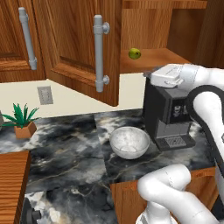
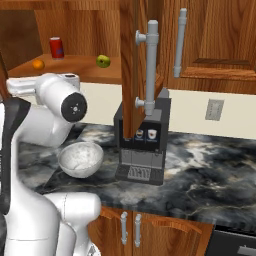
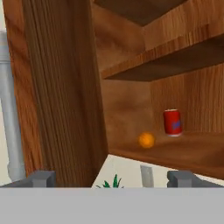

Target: Open the cabinet. Pick the tangerine and pear from the cabinet and place them into the bowl. Then close the cabinet.

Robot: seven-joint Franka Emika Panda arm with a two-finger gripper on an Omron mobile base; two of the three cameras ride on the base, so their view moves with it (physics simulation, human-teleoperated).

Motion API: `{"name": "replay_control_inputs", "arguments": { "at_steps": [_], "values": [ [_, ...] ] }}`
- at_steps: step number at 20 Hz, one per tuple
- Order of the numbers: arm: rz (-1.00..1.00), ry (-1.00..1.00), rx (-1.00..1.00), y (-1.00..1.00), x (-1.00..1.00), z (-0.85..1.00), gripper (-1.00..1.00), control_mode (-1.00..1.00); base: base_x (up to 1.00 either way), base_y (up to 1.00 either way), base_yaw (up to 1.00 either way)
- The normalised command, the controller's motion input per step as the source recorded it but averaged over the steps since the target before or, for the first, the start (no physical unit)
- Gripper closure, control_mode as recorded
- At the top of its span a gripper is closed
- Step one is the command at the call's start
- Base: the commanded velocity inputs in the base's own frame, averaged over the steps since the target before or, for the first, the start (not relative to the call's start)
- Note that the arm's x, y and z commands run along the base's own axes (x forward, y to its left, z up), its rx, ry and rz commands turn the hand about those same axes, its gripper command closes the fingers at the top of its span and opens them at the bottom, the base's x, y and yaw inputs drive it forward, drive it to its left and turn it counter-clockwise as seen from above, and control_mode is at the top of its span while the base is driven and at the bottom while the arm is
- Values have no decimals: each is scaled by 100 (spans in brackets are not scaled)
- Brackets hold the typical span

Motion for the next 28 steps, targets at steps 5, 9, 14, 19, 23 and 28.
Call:
{"name": "replay_control_inputs", "arguments": {
  "at_steps": [5,9,14,19,23,28],
  "values": [
    [39,1,-8,78,5,-12,-100,-100,0,0,0],
    [38,0,-6,89,0,-7,-100,-100,0,0,0],
    [29,0,0,30,22,0,-100,-100,0,0,0],
    [27,0,0,40,33,-5,-100,-100,0,0,0],
    [28,0,0,86,29,-21,-100,-100,0,0,0],
    [20,0,-2,100,4,-24,-100,-100,0,0,0]
  ]
}}
